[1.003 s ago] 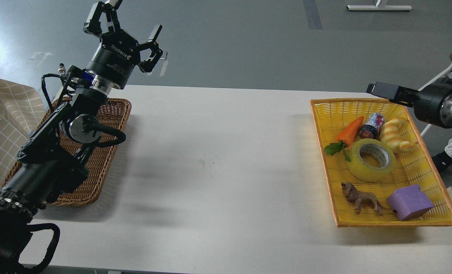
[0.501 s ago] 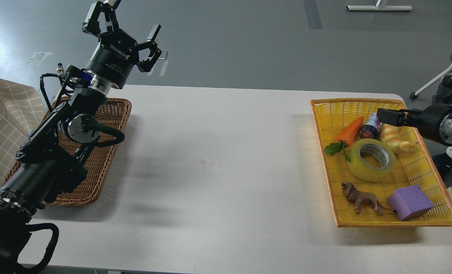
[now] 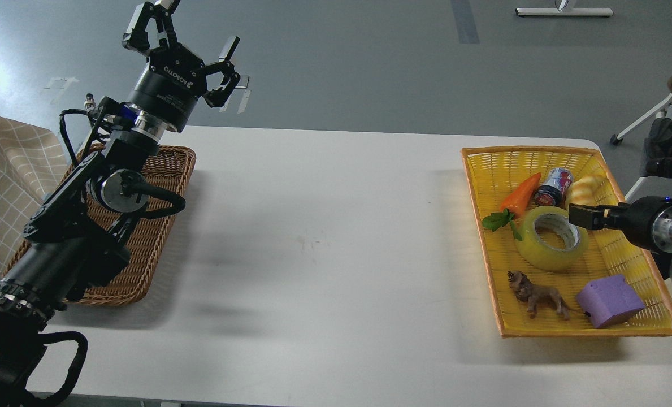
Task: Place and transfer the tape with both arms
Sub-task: 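Reach the right gripper into the tape roll's hole and grasp it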
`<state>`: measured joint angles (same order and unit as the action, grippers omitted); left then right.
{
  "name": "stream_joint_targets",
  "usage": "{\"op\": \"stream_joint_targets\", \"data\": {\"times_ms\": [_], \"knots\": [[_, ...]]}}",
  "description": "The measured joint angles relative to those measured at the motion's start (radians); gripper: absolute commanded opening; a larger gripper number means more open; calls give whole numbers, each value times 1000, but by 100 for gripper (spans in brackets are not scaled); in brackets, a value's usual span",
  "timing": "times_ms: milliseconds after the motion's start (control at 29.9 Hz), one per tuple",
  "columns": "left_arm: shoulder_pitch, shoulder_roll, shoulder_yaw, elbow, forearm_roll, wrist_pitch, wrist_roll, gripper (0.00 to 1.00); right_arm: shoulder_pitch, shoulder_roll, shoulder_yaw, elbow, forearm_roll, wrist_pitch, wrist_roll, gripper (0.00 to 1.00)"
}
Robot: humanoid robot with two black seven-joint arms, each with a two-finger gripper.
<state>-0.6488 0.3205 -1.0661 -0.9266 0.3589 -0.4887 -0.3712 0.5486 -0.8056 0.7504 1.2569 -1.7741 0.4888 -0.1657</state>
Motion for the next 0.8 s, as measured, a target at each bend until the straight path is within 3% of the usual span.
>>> {"op": "stream_joint_targets", "data": {"times_ms": [468, 802], "knots": [[0, 0, -2, 0, 0, 0, -2, 98, -8, 55, 0, -69, -6, 0, 2, 67], [0, 2, -2, 0, 0, 0, -2, 98, -8, 92, -3, -87, -5, 0, 2, 63]]}}
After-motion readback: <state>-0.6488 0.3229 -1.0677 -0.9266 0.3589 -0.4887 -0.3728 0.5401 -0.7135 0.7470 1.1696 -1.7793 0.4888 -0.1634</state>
